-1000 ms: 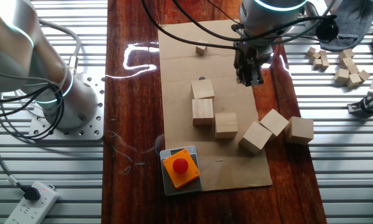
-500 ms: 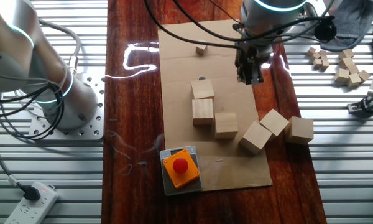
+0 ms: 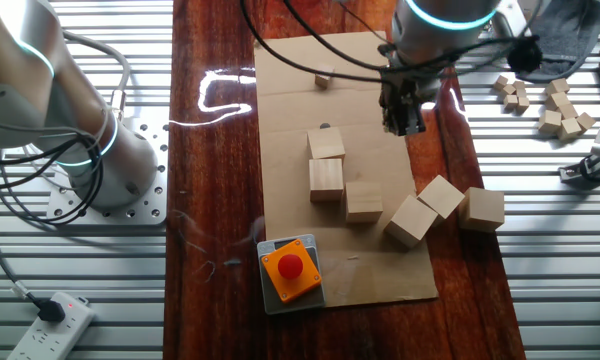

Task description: Stack the blocks into a pyramid shape

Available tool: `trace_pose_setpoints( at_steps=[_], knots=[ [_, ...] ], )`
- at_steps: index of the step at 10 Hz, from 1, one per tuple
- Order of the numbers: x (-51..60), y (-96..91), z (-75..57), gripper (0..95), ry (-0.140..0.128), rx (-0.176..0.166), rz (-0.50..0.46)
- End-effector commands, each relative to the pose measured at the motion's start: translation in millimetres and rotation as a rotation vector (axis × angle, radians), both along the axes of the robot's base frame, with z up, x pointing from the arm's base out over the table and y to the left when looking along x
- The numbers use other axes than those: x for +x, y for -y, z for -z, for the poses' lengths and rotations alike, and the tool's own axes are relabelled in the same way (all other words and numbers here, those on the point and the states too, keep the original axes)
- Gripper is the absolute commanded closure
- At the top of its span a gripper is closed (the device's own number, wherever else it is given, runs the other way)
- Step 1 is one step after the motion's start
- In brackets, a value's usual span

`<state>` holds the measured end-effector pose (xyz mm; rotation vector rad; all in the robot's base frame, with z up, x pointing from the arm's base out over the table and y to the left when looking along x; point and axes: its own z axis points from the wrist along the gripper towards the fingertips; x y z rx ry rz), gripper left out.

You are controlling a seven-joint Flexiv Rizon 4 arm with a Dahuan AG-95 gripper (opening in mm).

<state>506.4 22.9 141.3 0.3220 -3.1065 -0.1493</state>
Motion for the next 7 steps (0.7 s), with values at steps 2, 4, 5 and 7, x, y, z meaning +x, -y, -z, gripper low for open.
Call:
trace_pose_setpoints(
  at_steps=[2,4,5,7],
  knots=[
    [3.6,-5.0,10.4,19.0,0.009,0.032,0.020],
    [3.0,-4.9,12.8,19.0,0.009,0.053,0.037],
    [2.4,-4.9,15.3,19.0,0.006,0.053,0.053],
    [0.1,-4.5,23.1,19.0,0.010,0.054,0.080]
  ],
)
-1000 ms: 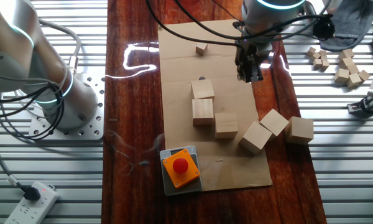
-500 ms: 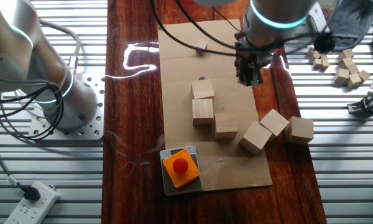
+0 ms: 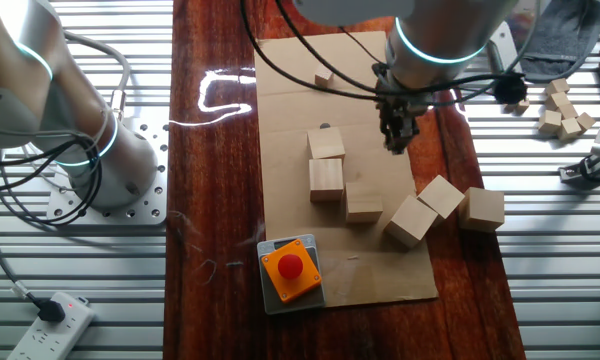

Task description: Stack the blocks into a pyramid shape

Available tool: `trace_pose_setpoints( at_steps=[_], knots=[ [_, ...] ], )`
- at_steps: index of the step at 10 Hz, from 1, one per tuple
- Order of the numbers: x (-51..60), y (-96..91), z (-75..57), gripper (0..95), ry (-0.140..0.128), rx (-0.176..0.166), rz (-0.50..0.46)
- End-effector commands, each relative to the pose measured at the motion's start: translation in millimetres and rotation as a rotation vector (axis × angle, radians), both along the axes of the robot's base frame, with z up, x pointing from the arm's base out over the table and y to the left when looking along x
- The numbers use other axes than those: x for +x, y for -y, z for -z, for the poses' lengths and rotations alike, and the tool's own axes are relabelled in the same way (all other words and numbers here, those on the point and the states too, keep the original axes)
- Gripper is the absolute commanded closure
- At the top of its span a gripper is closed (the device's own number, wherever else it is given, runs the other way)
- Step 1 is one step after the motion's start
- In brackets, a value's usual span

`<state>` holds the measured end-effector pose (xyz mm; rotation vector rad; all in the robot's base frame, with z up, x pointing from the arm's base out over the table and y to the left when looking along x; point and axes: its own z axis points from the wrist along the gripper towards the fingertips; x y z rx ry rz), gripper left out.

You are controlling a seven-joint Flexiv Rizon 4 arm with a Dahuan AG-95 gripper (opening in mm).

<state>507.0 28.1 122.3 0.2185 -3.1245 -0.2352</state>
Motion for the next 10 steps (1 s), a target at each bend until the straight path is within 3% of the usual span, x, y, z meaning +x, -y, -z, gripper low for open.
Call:
trace_pose_setpoints(
  at_steps=[1,3,4,5,8,10],
  knots=[
    [-1.4,0.8,8.0,19.0,0.002,-0.005,0.031],
    [-2.9,0.7,12.3,19.0,0.001,-0.006,0.045],
    [-3.9,0.7,14.7,38.0,-0.001,-0.003,0.054],
    [-6.5,1.0,20.6,38.0,-0.001,-0.006,0.065],
    [-8.0,2.4,21.5,38.0,-0.001,-0.015,0.050],
    [-15.9,11.7,22.3,38.0,0.007,-0.015,0.012]
  ],
)
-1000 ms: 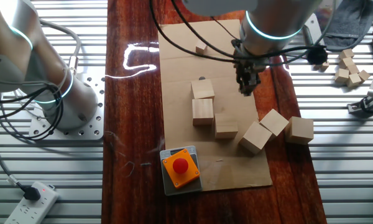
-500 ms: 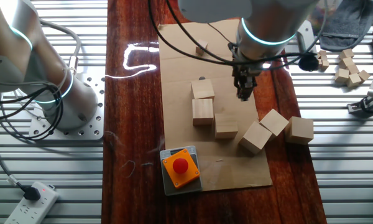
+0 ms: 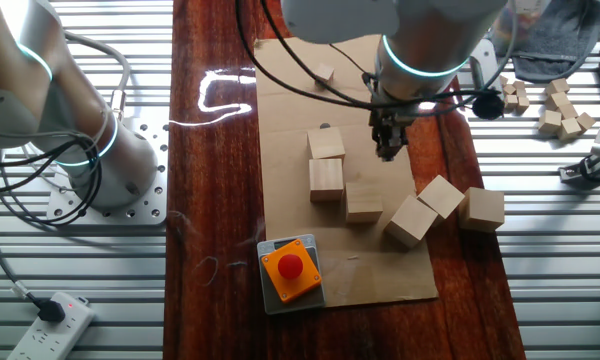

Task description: Stack the blocks into a pyramid shape

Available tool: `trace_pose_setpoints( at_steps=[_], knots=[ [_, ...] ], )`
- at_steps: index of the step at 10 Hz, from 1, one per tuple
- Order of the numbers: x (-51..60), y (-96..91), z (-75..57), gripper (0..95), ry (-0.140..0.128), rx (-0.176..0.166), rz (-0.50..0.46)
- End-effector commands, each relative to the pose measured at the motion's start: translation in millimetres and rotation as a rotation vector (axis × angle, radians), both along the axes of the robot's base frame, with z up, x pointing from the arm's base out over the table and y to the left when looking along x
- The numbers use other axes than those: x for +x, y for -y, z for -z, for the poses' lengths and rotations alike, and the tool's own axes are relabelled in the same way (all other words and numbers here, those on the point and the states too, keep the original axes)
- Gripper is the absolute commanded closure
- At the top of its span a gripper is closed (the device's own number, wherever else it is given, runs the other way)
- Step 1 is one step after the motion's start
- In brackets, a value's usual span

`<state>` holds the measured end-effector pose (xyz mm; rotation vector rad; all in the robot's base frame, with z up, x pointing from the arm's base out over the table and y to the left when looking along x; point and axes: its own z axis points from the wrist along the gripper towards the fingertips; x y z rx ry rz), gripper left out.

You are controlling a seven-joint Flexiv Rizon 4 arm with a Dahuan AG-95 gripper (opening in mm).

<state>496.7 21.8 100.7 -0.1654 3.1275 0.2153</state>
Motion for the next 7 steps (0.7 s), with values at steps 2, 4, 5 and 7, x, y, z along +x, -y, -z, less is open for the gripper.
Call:
trace_pose_setpoints(
  at_steps=[2,4,5,7],
  knots=[
    [-10.6,9.7,3.3,38.0,0.008,-0.004,-0.019],
    [-14.5,12.8,6.5,38.0,0.002,-0.009,-0.001],
    [-14.8,13.6,6.1,38.0,-0.005,-0.014,0.020],
    [-18.7,23.8,0.7,57.0,-0.035,-0.047,0.032]
  ],
)
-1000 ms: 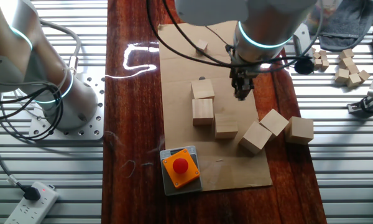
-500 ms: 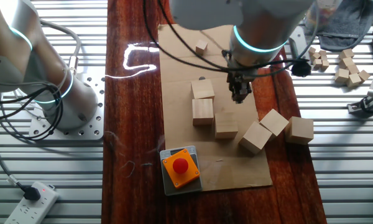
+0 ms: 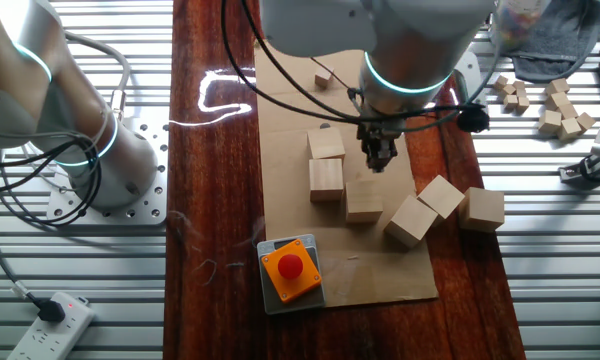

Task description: Stack the blocks into a pyramid shape

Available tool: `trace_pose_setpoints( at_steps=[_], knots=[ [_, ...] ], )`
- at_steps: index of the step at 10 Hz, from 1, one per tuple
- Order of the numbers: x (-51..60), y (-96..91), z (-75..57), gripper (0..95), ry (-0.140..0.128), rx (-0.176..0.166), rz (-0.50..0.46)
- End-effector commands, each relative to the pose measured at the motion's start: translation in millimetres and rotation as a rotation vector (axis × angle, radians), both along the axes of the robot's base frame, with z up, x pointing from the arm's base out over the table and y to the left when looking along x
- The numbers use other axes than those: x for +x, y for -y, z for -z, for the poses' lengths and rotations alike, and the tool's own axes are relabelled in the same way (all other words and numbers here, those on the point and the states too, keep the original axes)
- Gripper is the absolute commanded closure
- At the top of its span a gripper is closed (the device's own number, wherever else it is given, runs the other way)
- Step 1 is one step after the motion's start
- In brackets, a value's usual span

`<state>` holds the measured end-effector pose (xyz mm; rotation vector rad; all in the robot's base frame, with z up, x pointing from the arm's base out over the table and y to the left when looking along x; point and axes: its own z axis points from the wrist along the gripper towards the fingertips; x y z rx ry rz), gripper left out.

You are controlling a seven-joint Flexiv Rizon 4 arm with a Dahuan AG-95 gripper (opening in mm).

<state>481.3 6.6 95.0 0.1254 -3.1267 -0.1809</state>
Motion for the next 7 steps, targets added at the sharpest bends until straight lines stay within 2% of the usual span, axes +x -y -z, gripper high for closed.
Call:
trace_pose_setpoints(
  at_steps=[1,5,7],
  knots=[
    [-5.2,12.6,-6.5,57.0,-0.026,-0.020,0.006],
    [-16.5,33.4,-13.6,57.0,-0.033,-0.015,0.003],
    [-16.4,33.0,-12.3,57.0,-0.038,-0.020,-0.005]
  ],
)
